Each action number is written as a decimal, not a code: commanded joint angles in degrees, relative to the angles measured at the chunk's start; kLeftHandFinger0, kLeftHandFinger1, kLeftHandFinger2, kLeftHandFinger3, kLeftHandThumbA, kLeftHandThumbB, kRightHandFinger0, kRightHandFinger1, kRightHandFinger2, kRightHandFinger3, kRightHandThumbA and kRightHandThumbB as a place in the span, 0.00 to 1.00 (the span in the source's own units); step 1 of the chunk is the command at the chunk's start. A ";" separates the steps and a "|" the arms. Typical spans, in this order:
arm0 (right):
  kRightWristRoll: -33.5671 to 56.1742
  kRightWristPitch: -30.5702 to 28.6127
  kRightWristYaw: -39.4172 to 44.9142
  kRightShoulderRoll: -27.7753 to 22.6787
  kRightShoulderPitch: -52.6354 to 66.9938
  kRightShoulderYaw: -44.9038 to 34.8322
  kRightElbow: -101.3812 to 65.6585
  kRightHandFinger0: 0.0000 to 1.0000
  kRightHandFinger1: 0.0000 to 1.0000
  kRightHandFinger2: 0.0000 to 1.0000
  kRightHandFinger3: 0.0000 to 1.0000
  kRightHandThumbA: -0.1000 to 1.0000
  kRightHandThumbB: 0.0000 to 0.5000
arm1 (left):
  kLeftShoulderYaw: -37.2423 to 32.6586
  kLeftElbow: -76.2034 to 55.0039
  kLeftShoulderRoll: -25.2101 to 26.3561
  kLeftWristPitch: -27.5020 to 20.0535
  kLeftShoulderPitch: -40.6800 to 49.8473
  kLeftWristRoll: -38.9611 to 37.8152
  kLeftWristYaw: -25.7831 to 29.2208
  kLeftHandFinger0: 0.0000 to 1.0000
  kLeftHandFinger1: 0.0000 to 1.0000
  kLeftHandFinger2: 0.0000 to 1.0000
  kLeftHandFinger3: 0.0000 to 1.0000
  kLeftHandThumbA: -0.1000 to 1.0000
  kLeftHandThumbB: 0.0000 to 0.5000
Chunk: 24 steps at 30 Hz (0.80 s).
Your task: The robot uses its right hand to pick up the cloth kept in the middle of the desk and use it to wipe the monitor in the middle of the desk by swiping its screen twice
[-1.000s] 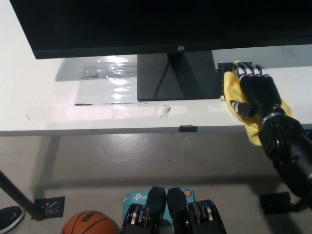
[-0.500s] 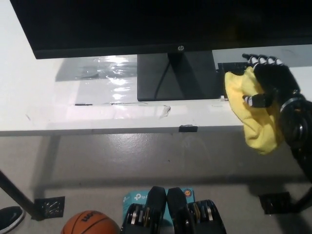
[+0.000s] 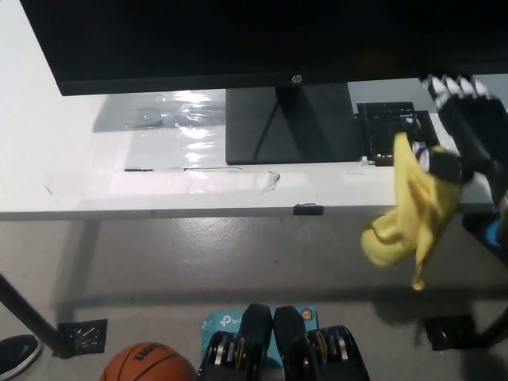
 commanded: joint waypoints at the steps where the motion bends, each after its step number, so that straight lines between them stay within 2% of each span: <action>1: 1.18 -1.35 -8.39 5.23 8.08 -4.12 -4.64 1.00 1.00 1.00 1.00 0.49 0.54 | 0.97 -1.75 1.07 -0.38 0.54 -0.73 0.11 0.63 0.55 0.00 0.00 0.49 1.00; 2: 1.75 -3.33 -11.87 7.61 10.87 -5.14 -4.18 0.78 1.00 1.00 1.00 0.49 0.44 | 0.85 -1.56 1.13 -0.75 0.50 -0.37 0.34 0.62 0.54 0.00 0.00 0.49 1.00; 3: 2.42 -6.29 -15.53 9.70 13.70 -5.72 -2.88 0.61 0.96 1.00 1.00 0.47 0.30 | 0.70 -1.53 1.14 -0.78 0.42 -0.12 0.39 0.62 0.55 0.00 0.00 0.51 1.00; 4: 3.10 -10.70 -20.56 12.15 17.65 -5.86 -0.60 0.49 0.79 1.00 1.00 0.43 0.32 | 0.47 -1.61 1.19 -0.58 0.31 0.14 0.29 0.63 0.56 0.00 0.00 0.52 1.00; 5: 2.95 -12.42 -22.16 12.96 19.16 -5.73 0.31 0.45 0.75 1.00 1.00 0.40 0.32 | 0.37 -1.72 1.28 -0.47 0.31 0.22 0.18 0.63 0.56 0.00 0.00 0.52 1.00; 6: 3.48 -13.71 -24.04 14.56 21.14 -5.74 1.74 0.36 0.64 1.00 0.97 0.36 0.35 | 0.70 -1.84 1.11 -0.37 0.37 -0.52 -0.07 0.63 0.55 0.00 0.00 0.50 1.00; 7: 3.40 -14.22 -24.23 14.99 21.45 -6.02 1.98 0.35 0.62 1.00 0.96 0.37 0.35 | 0.73 -1.86 1.10 -0.35 0.38 -0.61 -0.09 0.63 0.55 0.00 0.00 0.50 1.00; 8: 3.96 -16.93 -28.73 17.75 25.10 -5.80 6.52 0.34 0.59 0.96 0.90 0.33 0.35 | 0.60 -1.22 0.97 -1.09 0.07 -0.33 0.37 0.62 0.54 0.00 0.00 0.49 1.00; 12: 6.00 -21.59 -32.38 19.55 26.80 -7.68 12.15 0.36 0.57 0.92 0.88 0.30 0.35 | -0.10 -0.97 1.06 -0.76 -0.85 0.80 0.61 0.61 0.53 0.00 0.00 0.50 1.00; 13: 9.27 -24.24 -33.04 20.44 27.54 -9.43 15.24 0.37 0.55 0.90 0.88 0.25 0.34 | 0.07 -0.08 1.00 -1.84 -1.11 0.48 0.94 0.57 0.49 0.00 0.00 0.51 1.00; 14: 12.56 -27.28 -33.27 21.24 27.88 -11.11 18.02 0.38 0.55 0.87 0.87 0.20 0.36 | 0.04 0.21 1.11 -1.49 -1.44 0.62 0.92 0.58 0.50 0.00 0.00 0.50 1.00; 15: 13.40 -28.20 -33.10 21.44 27.94 -11.60 18.92 0.39 0.55 0.86 0.87 0.19 0.36 | 0.46 0.33 0.90 -1.38 -1.45 0.02 0.94 0.58 0.50 0.00 0.00 0.49 1.00; 16: 15.28 -28.66 -31.76 21.85 28.44 -12.48 19.56 0.43 0.57 0.85 0.88 0.18 0.35 | 0.34 0.46 1.08 -1.75 -1.37 0.12 0.92 0.58 0.50 0.00 0.00 0.49 1.00; 18: 18.81 -30.95 -29.82 22.18 29.25 -13.94 21.31 0.51 0.64 0.90 0.90 0.18 0.35 | 0.71 -0.66 0.70 0.42 -1.11 -0.67 0.14 0.68 0.56 0.00 0.00 0.47 1.00; 19: 19.84 -32.18 -28.98 22.03 29.45 -14.41 22.45 0.56 0.69 0.91 0.91 0.19 0.36 | 0.73 -1.08 0.72 0.71 -1.02 -0.81 -0.09 0.68 0.57 0.00 0.00 0.48 1.00; 22: 22.81 -31.68 -26.77 22.98 29.97 -16.21 22.95 0.63 0.72 0.90 0.90 0.22 0.39 | 0.81 -0.55 0.47 -0.32 -0.71 -1.21 0.15 0.69 0.56 0.00 0.00 0.49 1.00; 23: 23.27 -31.01 -26.07 23.17 29.75 -16.71 23.08 0.70 0.78 0.93 0.89 0.23 0.39 | 0.52 0.42 0.23 -1.33 -0.88 -0.75 0.80 0.66 0.53 0.00 0.00 0.51 1.00; 24: 23.29 -31.07 -25.91 23.32 29.68 -16.92 23.26 0.71 0.79 0.93 0.90 0.24 0.39 | 0.38 0.65 0.28 -1.65 -0.93 -0.56 0.90 0.66 0.53 0.00 0.00 0.51 1.00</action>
